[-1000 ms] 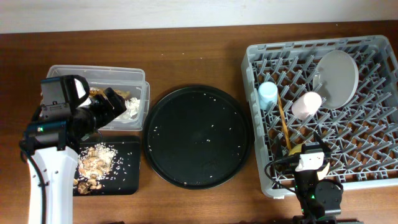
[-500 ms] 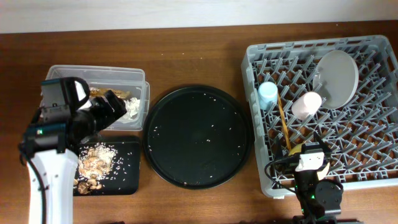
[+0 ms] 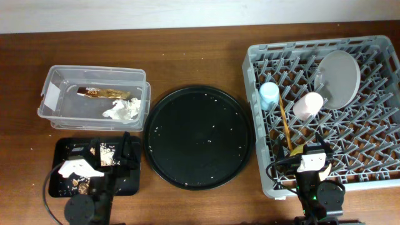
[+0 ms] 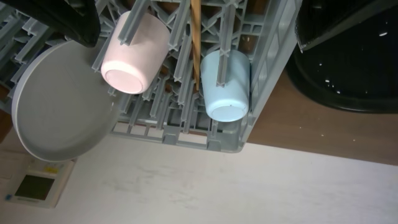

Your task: Sort waste into correct bins and load items into the dishwasher rack

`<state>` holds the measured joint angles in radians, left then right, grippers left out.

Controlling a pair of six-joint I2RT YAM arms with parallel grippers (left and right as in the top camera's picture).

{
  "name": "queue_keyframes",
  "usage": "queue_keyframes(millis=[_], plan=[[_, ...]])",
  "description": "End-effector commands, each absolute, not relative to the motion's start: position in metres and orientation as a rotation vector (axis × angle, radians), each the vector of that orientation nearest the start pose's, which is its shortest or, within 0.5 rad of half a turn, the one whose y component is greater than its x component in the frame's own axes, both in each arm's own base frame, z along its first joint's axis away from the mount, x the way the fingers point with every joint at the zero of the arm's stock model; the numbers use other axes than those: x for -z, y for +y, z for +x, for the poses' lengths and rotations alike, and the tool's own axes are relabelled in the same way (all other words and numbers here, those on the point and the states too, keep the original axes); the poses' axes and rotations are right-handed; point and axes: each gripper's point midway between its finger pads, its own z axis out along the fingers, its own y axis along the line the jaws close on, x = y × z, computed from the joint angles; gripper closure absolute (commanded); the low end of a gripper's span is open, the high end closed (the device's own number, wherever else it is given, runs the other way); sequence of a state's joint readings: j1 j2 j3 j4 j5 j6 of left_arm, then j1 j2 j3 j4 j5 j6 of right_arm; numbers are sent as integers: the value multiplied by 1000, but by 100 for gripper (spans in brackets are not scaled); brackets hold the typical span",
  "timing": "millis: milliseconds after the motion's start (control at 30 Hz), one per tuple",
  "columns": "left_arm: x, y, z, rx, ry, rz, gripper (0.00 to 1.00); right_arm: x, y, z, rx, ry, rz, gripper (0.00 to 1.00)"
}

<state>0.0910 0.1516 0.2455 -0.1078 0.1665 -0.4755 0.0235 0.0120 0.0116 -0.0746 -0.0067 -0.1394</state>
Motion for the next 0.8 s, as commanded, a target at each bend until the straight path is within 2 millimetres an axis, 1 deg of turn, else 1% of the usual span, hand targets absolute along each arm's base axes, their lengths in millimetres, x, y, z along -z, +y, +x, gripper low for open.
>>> queue_keyframes(millis=[0,100,167,267,300,367,433,500,633,767], plan=[[-221,-5,245,404,1506,-284,1,-156,7,246,85,1643,-146,2],[-203,-7,245,332,1526,-207,1,-156,7,246,85,1643,-146,2],[-183,-11,246,277,1567,-140,1,-156,7,246,85,1643,-146,2],[-155,-5,246,228,1648,-197,1,-156,7,246,85,1643,-146,2],[-155,-2,246,183,1649,-185,1,-156,7,246,85,1643,-146,2],[-155,-11,246,27,1656,43,1,-156,7,246,85,1643,-146,2],[-155,-14,246,-64,1649,160,1,-156,7,246,85,1643,-146,2],[-155,-7,246,-103,1650,135,1,-156,7,246,85,1643,-146,2],[-156,-6,246,-109,1648,128,1,-156,7,246,85,1643,-146,2],[-156,6,246,-88,1652,31,1,-156,7,246,85,1643,-146,2]])
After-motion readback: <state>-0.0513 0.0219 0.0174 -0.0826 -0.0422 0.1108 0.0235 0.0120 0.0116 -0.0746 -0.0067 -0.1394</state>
